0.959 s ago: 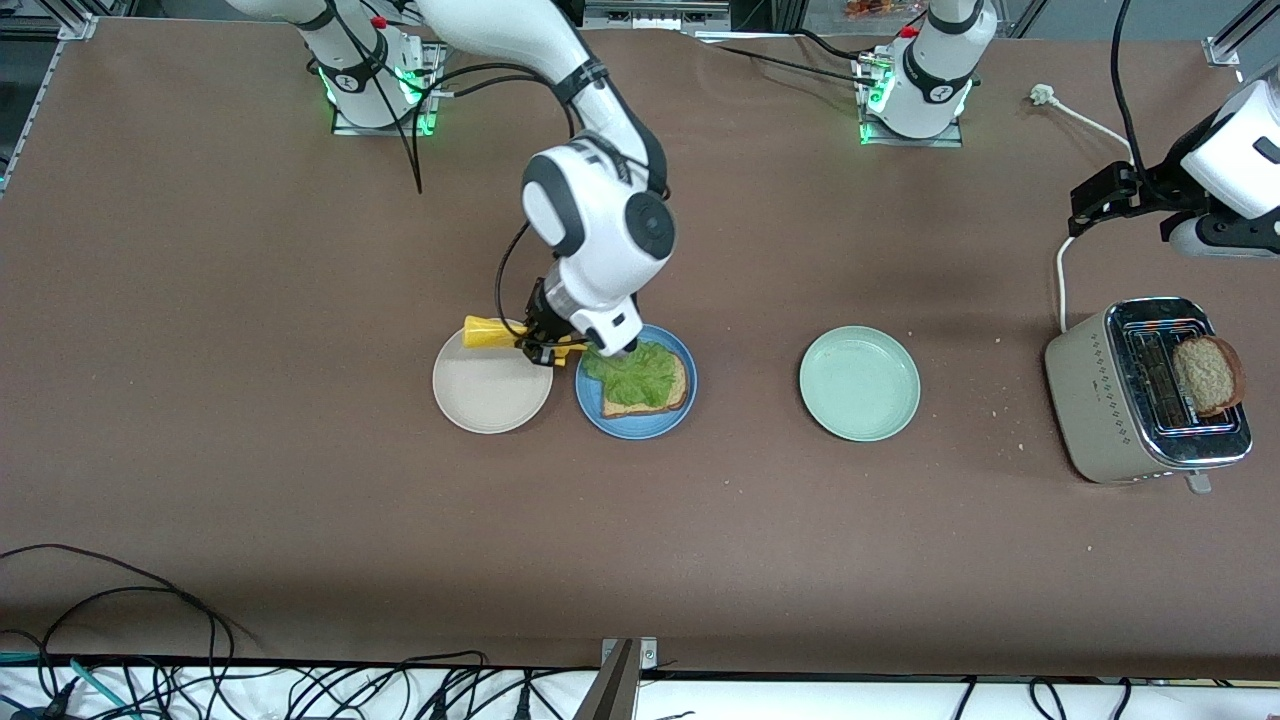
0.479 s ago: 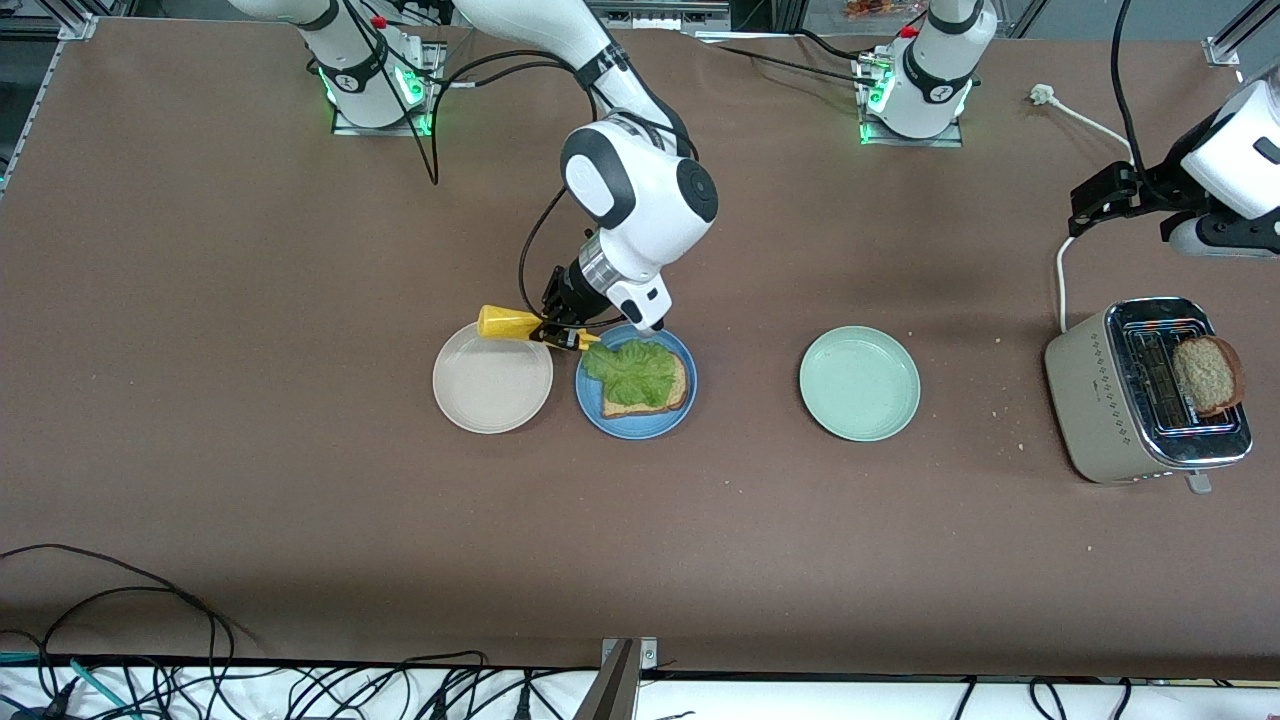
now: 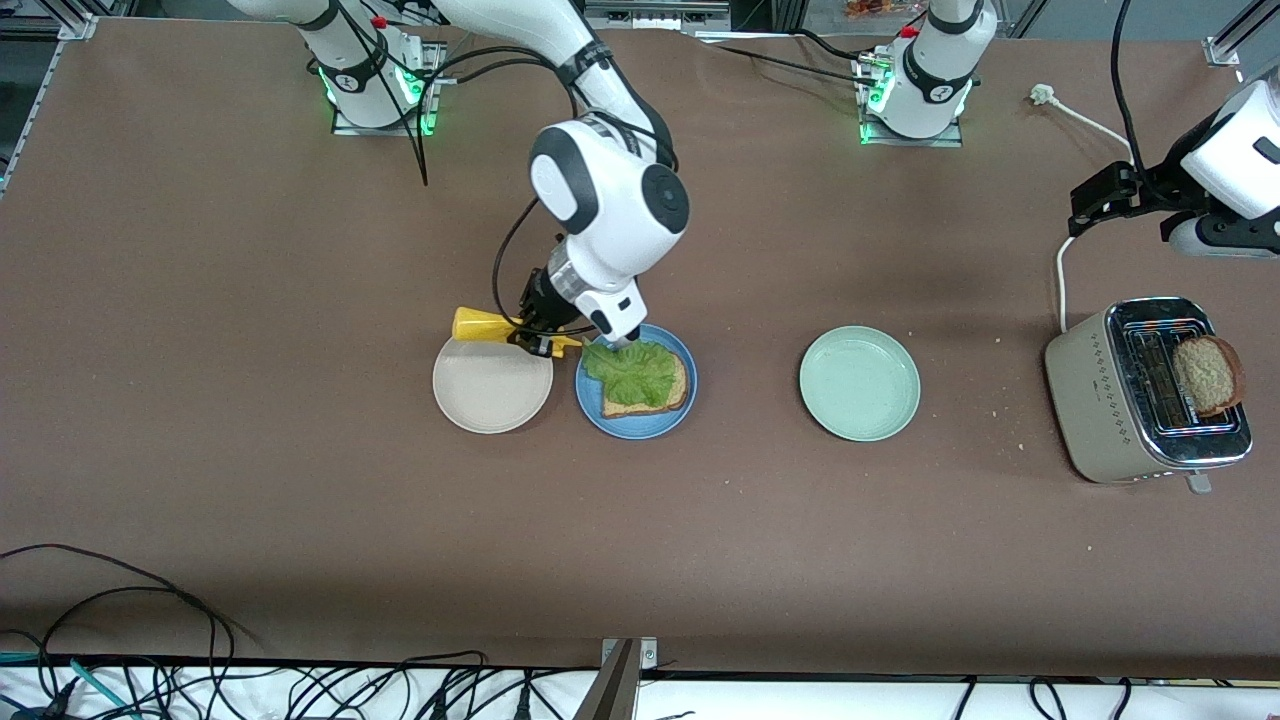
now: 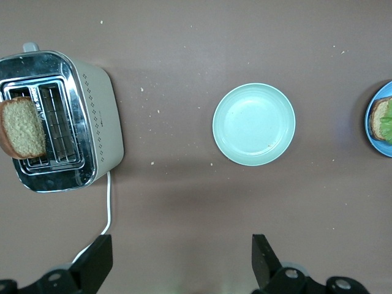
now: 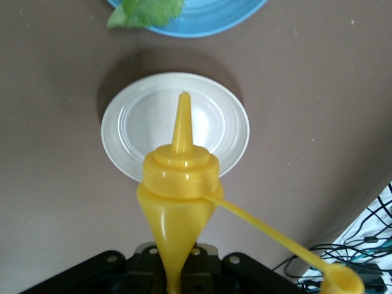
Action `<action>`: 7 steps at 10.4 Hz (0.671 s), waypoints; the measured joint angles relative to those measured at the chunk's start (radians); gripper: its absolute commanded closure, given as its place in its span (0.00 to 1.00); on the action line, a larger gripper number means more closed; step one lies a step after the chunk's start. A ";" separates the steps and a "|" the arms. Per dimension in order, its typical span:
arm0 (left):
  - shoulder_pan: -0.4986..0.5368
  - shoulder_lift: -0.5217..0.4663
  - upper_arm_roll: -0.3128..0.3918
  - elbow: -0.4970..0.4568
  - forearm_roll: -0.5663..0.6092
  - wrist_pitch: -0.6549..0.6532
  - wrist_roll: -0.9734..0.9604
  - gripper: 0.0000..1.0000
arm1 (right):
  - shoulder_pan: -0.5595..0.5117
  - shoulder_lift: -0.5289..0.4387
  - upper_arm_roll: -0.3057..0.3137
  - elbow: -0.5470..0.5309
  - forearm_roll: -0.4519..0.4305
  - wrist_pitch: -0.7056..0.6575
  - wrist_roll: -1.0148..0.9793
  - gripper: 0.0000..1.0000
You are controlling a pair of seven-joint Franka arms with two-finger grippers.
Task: Make sandwich in blue plate with both arms
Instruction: 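Carry the yellow bottle back and set it down with the right gripper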
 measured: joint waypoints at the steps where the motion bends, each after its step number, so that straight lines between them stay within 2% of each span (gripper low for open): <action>1: 0.000 0.000 0.000 0.000 0.000 0.000 0.000 0.00 | -0.023 -0.025 -0.019 0.001 0.059 -0.015 -0.052 0.92; 4: 0.000 0.000 0.000 0.000 0.000 0.000 0.000 0.00 | -0.176 -0.094 -0.049 0.002 0.270 -0.062 -0.261 0.92; 7: 0.001 0.001 0.004 0.001 0.000 0.000 0.000 0.00 | -0.382 -0.124 -0.055 0.002 0.556 -0.141 -0.524 0.92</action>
